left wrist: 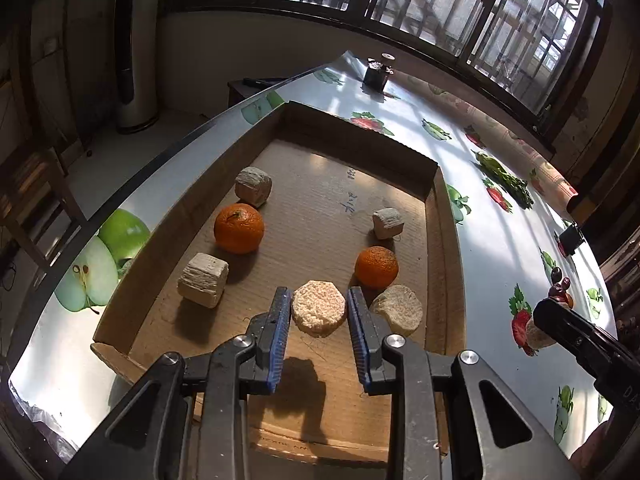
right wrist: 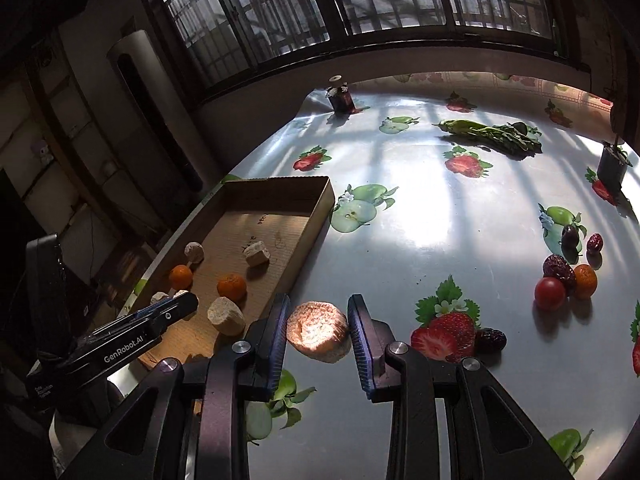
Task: Organize fruits
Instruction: 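Carry both round cakes into the cardboard box and open both tools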
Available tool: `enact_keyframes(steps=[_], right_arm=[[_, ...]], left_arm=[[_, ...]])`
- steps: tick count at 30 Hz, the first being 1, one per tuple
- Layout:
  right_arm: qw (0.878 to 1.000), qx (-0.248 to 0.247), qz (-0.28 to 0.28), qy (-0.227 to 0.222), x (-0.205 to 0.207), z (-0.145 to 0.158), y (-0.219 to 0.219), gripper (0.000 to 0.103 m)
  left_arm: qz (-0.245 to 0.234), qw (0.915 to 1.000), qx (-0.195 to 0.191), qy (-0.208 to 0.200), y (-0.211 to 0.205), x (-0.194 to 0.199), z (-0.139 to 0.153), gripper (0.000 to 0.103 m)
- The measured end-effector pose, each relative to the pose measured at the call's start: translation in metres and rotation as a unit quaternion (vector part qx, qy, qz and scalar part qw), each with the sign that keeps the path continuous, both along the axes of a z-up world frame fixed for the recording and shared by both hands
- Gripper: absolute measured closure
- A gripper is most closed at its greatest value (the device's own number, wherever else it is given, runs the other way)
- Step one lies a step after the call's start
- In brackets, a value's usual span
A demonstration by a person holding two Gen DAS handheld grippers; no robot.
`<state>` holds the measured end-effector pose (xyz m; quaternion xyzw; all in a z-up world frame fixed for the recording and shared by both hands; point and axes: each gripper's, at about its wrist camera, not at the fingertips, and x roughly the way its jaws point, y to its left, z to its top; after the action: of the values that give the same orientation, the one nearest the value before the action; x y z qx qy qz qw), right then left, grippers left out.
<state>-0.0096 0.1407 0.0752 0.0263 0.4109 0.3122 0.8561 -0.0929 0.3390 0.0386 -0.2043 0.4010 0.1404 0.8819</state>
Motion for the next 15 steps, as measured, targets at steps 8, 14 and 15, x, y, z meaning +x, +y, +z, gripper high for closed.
enact_keyframes(steps=[8, 14, 15], right_arm=[[0.996, -0.024, 0.084, 0.024, -0.019, -0.030, 0.078, 0.070], [0.993, -0.033, 0.103, 0.036, -0.023, -0.047, 0.097, 0.070], [0.993, -0.033, 0.104, 0.037, -0.023, -0.049, 0.100, 0.070]], left_arm=[[0.049, 0.9984, 0.020, 0.019, 0.033, -0.011, -0.013, 0.075], [0.054, 0.9985, -0.006, 0.002, 0.040, -0.013, -0.011, 0.074], [0.056, 0.9984, -0.009, -0.002, 0.041, -0.015, -0.010, 0.074]])
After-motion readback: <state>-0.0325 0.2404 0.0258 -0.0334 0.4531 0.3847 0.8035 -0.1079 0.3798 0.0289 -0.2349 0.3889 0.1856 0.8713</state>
